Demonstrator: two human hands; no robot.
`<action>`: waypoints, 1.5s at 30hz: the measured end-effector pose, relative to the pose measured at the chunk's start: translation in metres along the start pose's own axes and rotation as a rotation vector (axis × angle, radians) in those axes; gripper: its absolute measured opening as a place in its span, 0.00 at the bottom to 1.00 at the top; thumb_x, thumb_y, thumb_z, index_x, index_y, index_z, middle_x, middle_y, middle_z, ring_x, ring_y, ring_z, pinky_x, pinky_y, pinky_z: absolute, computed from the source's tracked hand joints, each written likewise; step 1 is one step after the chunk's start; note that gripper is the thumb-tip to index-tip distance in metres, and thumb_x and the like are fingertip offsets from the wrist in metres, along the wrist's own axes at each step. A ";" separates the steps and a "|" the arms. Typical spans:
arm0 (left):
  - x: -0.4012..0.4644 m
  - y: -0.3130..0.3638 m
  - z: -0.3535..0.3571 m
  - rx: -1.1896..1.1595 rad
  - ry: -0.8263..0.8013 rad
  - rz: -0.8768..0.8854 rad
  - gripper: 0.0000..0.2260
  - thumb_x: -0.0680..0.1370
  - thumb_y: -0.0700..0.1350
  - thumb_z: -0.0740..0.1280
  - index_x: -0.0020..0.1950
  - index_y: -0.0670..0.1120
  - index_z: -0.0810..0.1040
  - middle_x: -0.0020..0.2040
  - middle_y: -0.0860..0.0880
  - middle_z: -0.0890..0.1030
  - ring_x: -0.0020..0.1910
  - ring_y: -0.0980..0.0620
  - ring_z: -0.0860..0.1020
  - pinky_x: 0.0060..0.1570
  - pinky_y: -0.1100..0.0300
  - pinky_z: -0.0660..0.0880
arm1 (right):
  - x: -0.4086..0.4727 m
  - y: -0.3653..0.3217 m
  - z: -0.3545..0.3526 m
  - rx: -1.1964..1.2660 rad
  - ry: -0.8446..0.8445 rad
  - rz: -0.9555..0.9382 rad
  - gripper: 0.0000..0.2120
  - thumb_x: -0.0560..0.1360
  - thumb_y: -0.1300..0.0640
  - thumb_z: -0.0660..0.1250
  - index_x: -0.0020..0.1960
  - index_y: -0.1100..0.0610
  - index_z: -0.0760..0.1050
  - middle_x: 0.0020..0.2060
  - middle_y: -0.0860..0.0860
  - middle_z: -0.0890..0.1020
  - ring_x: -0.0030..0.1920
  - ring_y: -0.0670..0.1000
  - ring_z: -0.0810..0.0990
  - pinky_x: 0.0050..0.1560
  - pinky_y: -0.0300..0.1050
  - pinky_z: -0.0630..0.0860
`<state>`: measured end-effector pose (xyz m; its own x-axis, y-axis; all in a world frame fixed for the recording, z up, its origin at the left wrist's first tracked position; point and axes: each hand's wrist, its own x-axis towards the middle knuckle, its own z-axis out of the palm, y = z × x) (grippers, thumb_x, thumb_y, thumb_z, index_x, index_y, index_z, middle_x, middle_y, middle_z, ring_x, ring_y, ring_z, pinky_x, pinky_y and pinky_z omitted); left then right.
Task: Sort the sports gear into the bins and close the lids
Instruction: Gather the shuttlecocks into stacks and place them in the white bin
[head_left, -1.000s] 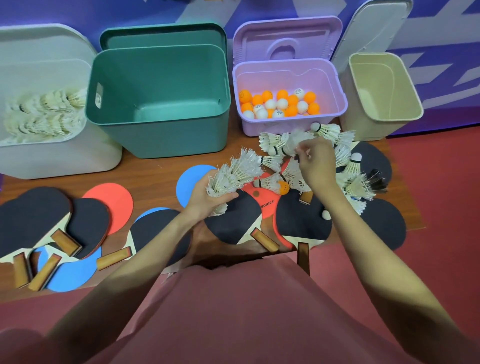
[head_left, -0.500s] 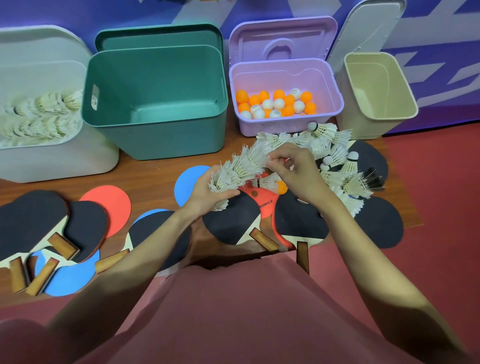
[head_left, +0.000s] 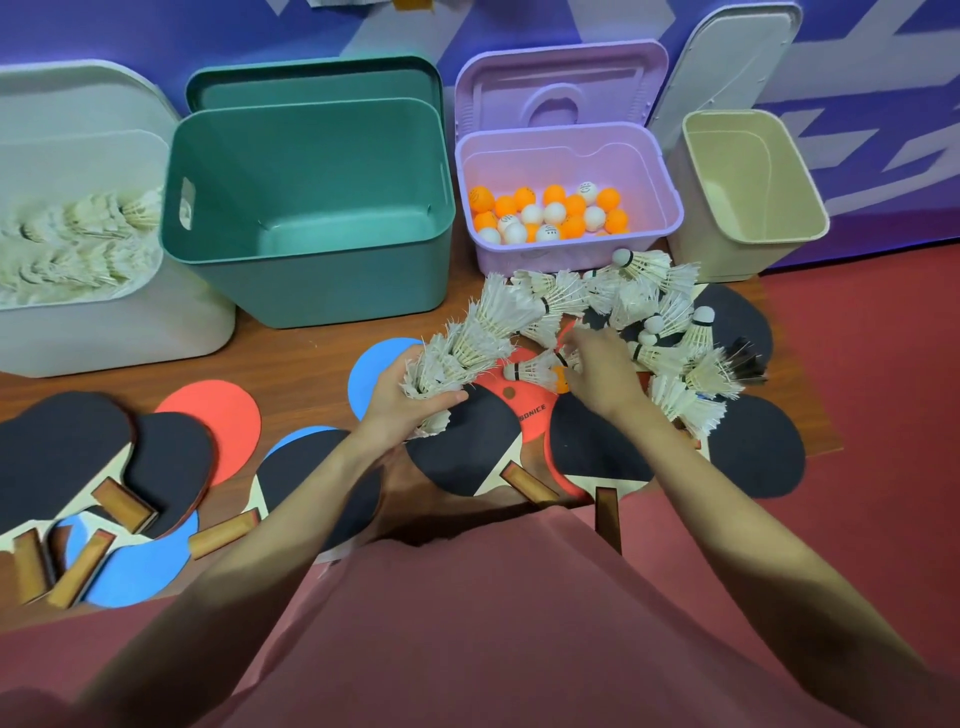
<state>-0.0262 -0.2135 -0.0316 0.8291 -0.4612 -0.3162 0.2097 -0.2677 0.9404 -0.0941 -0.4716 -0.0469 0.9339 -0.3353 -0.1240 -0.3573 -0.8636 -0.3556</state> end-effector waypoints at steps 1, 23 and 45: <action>0.000 0.000 0.000 0.002 0.002 -0.002 0.22 0.67 0.39 0.78 0.59 0.45 0.76 0.53 0.51 0.82 0.52 0.56 0.81 0.54 0.63 0.76 | 0.000 0.003 0.008 -0.160 -0.053 -0.040 0.16 0.70 0.66 0.65 0.57 0.59 0.76 0.51 0.56 0.81 0.55 0.59 0.72 0.52 0.49 0.66; 0.008 0.015 -0.005 -0.007 0.055 0.015 0.23 0.67 0.35 0.77 0.59 0.42 0.75 0.49 0.54 0.81 0.43 0.66 0.79 0.43 0.73 0.72 | 0.057 -0.005 -0.046 -0.062 0.002 -0.089 0.27 0.62 0.54 0.72 0.58 0.59 0.68 0.43 0.54 0.80 0.49 0.59 0.74 0.50 0.51 0.68; -0.004 0.018 -0.029 0.001 0.096 0.002 0.20 0.69 0.32 0.75 0.57 0.41 0.74 0.40 0.53 0.79 0.29 0.67 0.75 0.28 0.76 0.68 | 0.025 -0.026 0.023 -0.128 -0.130 0.059 0.16 0.75 0.58 0.64 0.59 0.64 0.67 0.52 0.65 0.74 0.53 0.65 0.74 0.52 0.56 0.72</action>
<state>-0.0108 -0.1923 -0.0096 0.8753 -0.3783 -0.3011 0.2081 -0.2674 0.9409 -0.0614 -0.4487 -0.0623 0.9018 -0.3430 -0.2627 -0.4029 -0.8873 -0.2245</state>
